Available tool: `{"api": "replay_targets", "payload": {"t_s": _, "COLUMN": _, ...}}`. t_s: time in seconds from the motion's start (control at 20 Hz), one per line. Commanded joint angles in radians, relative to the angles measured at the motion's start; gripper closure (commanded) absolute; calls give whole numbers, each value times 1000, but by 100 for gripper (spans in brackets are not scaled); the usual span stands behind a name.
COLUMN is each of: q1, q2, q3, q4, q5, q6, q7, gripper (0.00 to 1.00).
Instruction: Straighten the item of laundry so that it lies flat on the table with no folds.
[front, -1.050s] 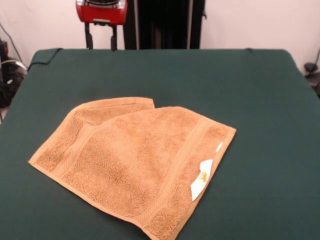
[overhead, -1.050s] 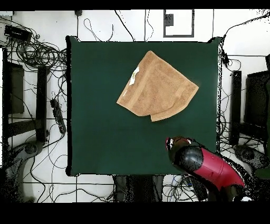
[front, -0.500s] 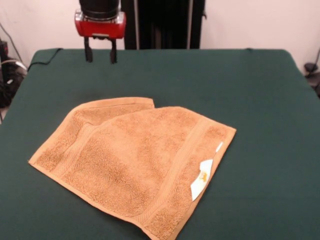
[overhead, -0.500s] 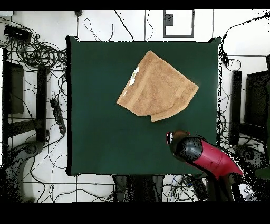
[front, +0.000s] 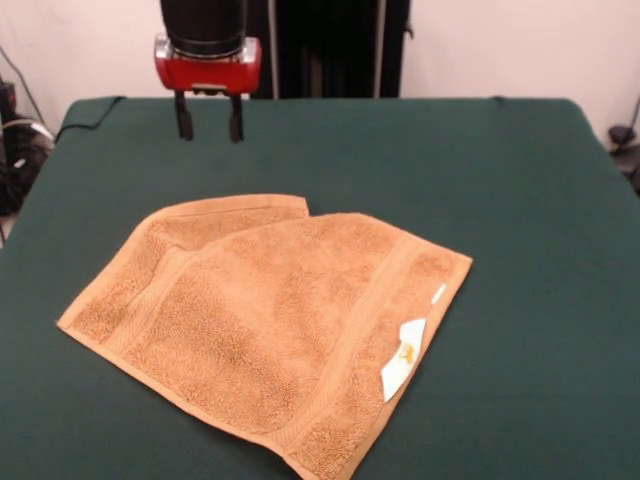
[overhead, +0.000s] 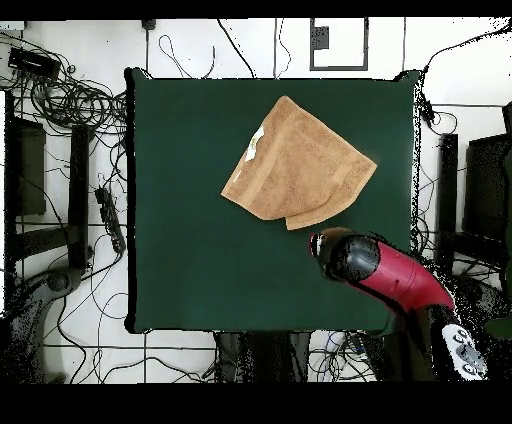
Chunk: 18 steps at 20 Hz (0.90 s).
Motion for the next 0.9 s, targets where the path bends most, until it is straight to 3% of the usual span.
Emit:
{"api": "replay_targets", "payload": {"t_s": 0.05, "q1": 87, "q2": 4, "q3": 12, "q4": -183, "q5": 80, "q6": 302, "q7": 265, "gripper": 0}}
{"api": "replay_targets", "payload": {"t_s": 0.45, "q1": 133, "q2": 68, "q3": 5, "q4": -353, "q5": 104, "q6": 433, "q7": 314, "gripper": 0}}
{"api": "replay_targets", "payload": {"t_s": 0.9, "q1": 93, "q2": 197, "q3": 61, "q4": -427, "q5": 139, "q6": 314, "q7": 251, "gripper": 0}}
